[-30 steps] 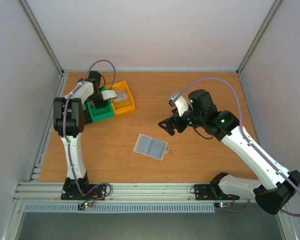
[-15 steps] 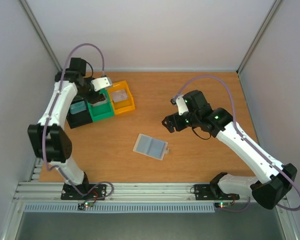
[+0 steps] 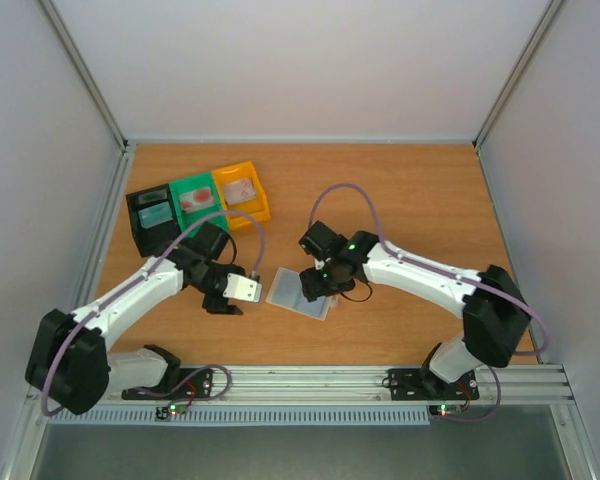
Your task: Take the credit cards out of the card holder
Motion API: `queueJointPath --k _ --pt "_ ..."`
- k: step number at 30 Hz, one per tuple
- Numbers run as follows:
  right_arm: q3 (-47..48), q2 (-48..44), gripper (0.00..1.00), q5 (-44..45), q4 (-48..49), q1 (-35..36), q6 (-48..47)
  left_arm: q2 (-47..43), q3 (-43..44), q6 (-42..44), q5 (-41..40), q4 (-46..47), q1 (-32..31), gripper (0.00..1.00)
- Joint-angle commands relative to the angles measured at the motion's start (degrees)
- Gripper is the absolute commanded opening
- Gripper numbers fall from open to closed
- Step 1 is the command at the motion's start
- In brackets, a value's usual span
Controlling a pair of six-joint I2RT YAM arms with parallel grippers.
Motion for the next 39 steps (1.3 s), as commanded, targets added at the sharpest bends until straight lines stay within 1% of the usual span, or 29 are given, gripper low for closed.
queueJointPath --k 1,3,5,8,10,12,13,15,19,21,23,27,29,32,35,39 --pt "-2.03 4.63 0.66 0.48 0.29 0.80 9.76 5.71 -1.50 0.27 -3.60 12.76 -1.53 0.66" --pt "-3.05 5.57 0.65 -0.62 1.25 0.80 12.28 9.77 -0.46 -1.25 -5.77 14.24 -2.10 0.66" --pt "-4.54 5.72 0.65 -1.52 2.99 0.74 14.94 10.04 -2.43 -1.22 -5.74 17.59 -2.38 0.67" --pt "-7.10 6.13 0.64 -3.28 7.62 0.71 17.92 10.21 -6.75 6.34 -6.63 22.10 -4.17 0.73" --pt "-7.50 7.64 0.60 -3.97 9.90 0.71 18.21 12.94 -7.76 8.26 -8.53 24.91 -5.73 0.73" --pt "-5.95 10.00 0.53 -3.10 8.63 0.65 17.82 15.08 -8.19 7.60 -9.07 27.64 -6.18 0.69" --pt "-5.12 10.48 0.51 -2.17 7.94 0.63 17.67 15.47 -8.58 7.78 -9.21 29.08 -6.23 0.68" --pt "-4.34 11.47 0.50 -0.29 6.32 0.35 18.00 16.13 -8.88 9.55 -9.59 30.47 -6.28 0.63" --pt "-5.05 11.79 0.50 -0.07 6.57 -1.18 18.32 17.90 -7.54 9.39 -9.38 32.02 -6.32 0.46" --pt "-4.82 12.52 0.49 0.52 7.00 -1.60 17.70 18.42 -7.97 9.82 -8.24 33.01 -6.37 0.41" --pt "-4.64 13.46 0.49 0.37 8.31 -2.02 16.60 18.82 -8.50 9.74 -6.74 33.85 -6.77 0.40" --pt "-3.69 14.79 0.43 -1.00 9.95 -3.04 13.57 19.50 -9.88 8.79 -2.50 34.28 -8.53 0.39" --pt "-2.72 14.93 0.41 -1.58 10.12 -3.07 12.01 19.90 -10.28 8.00 -1.11 35.13 -9.55 0.39" --pt "-1.60 14.71 0.38 -4.02 10.98 -3.07 9.94 20.55 -11.09 7.47 -1.83 37.60 -10.66 0.39" --pt "-0.85 14.72 0.34 -8.03 13.55 -2.99 8.48 20.53 -11.13 7.73 -1.86 37.32 -10.70 0.38" --pt "-0.72 14.39 0.33 -13.07 17.65 -2.98 7.34 20.48 -11.08 8.54 -1.71 36.34 -10.80 0.37"
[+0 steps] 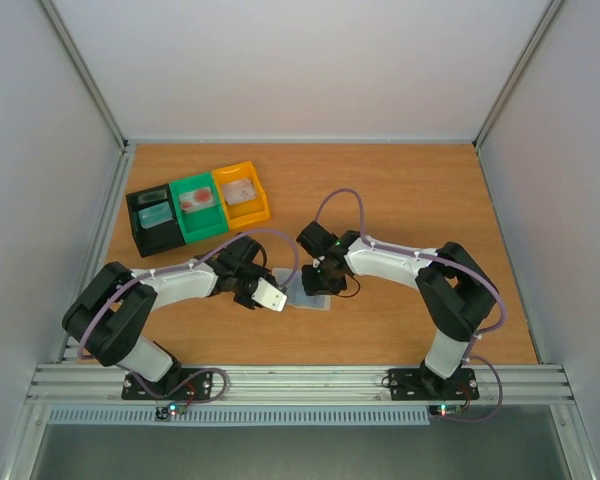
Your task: Take the credit cards out of the card holder
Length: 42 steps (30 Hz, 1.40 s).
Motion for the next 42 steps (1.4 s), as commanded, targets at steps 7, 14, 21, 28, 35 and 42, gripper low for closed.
queueJointPath --k 7,14,21,28,35,42 --pt "2.04 -2.38 0.37 -11.27 10.22 0.52 -3.35 2.36 -2.72 1.43 1.55 -0.86 -1.16 0.36" --pt "0.72 -4.49 0.44 -7.33 8.06 -0.86 -2.71 1.87 -3.41 2.14 1.66 -0.56 -1.15 0.36" --pt "2.26 -1.62 0.46 -2.25 2.50 -1.90 -2.34 1.60 -3.62 1.62 1.62 0.47 -1.11 0.36" --pt "2.19 -1.58 0.62 -10.05 9.51 -1.87 -2.81 0.08 -0.46 -0.92 5.40 1.01 -1.09 0.46" --pt "0.40 -3.57 0.64 -11.47 10.85 -3.35 -1.73 1.42 2.91 2.30 7.27 -0.51 -1.23 0.56" --pt "-2.02 -7.48 0.70 -13.29 11.66 -5.38 -1.94 2.92 7.77 -1.41 8.71 -1.01 -2.03 0.68"
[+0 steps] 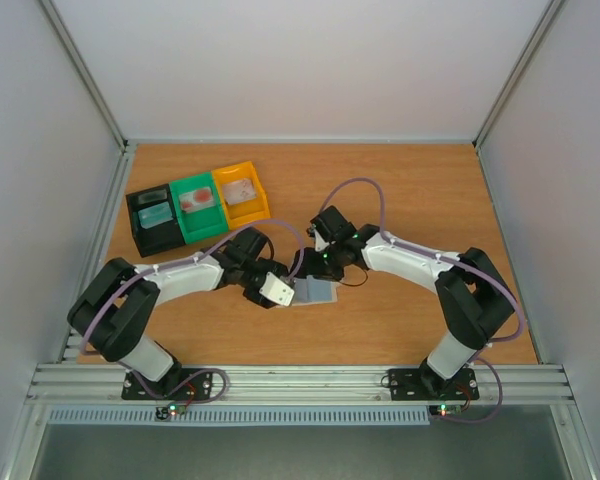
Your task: Take the credit cards out of the card holder
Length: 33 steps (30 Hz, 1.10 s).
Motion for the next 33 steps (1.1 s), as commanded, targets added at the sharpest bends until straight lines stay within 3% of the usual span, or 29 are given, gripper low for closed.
queueJointPath --k 1,4,10,20,25,30,33 --pt "-0.44 -2.96 0.69 -1.68 0.77 -1.17 -0.11 1.89 3.82 -1.83 2.90 0.76 -1.26 0.69" --pt "-1.07 -3.22 0.67 -1.22 0.17 -2.27 0.07 2.88 4.42 -1.40 2.56 1.32 -2.12 0.70" --pt "-4.29 -5.62 0.46 -0.98 0.95 -4.30 1.19 4.25 5.16 -1.20 2.40 1.12 -3.09 0.71" --pt "-4.93 -6.18 0.28 -1.20 0.47 -5.22 -0.12 5.40 5.68 -2.10 1.39 2.26 -3.98 0.73" --pt "-5.03 -4.28 0.15 -5.53 3.91 -5.27 0.15 5.12 4.41 -1.97 0.34 2.61 -4.04 0.73" --pt "-5.18 -4.47 0.12 -6.10 5.01 -5.24 0.26 4.24 3.55 -2.60 -0.91 3.27 -4.04 0.72" --pt "-5.52 -4.90 0.06 -4.29 3.82 -5.30 -0.20 3.19 4.80 -9.03 -2.53 5.20 -3.98 0.67"
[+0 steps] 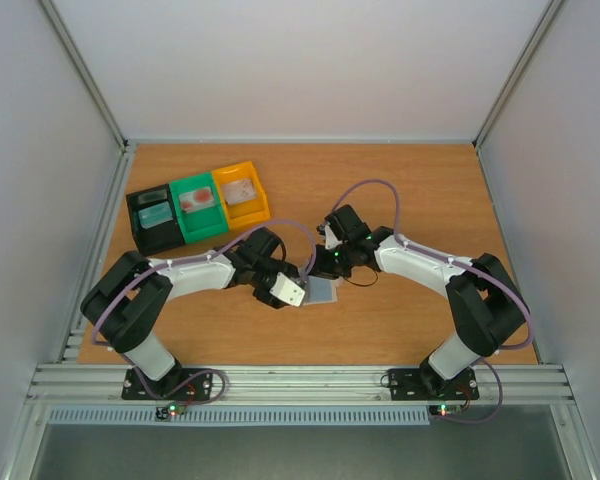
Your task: Take the credit cards out of the card holder
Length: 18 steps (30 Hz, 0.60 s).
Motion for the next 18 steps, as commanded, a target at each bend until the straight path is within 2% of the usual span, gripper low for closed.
queueJointPath --k 1,3,6,9,13,18 --pt "-0.80 -0.25 0.03 1.00 -0.15 -0.29 -0.67 -1.87 1.80 -9.99 -1.80 4.50 -0.04 0.66" --pt "-0.98 0.15 0.01 1.16 -0.55 -0.28 -0.68 -4.09 4.77 -21.96 -1.52 2.38 1.07 0.66" --pt "-1.37 -0.13 0.01 0.77 -0.36 -0.28 0.01 -7.12 9.05 -34.86 0.72 -3.95 2.75 0.67" --pt "-1.92 -0.86 0.01 0.80 0.21 -0.30 1.10 -7.97 11.07 -49.03 4.67 -9.49 3.61 0.74" --pt "-2.53 -0.99 0.01 -0.87 1.74 -0.32 2.40 -5.77 9.76 -73.78 1.93 -8.11 3.62 0.84" --pt "-2.16 -0.95 0.01 -0.86 1.80 -0.31 3.12 -3.42 7.02 -91.09 2.35 -1.43 3.47 0.88"
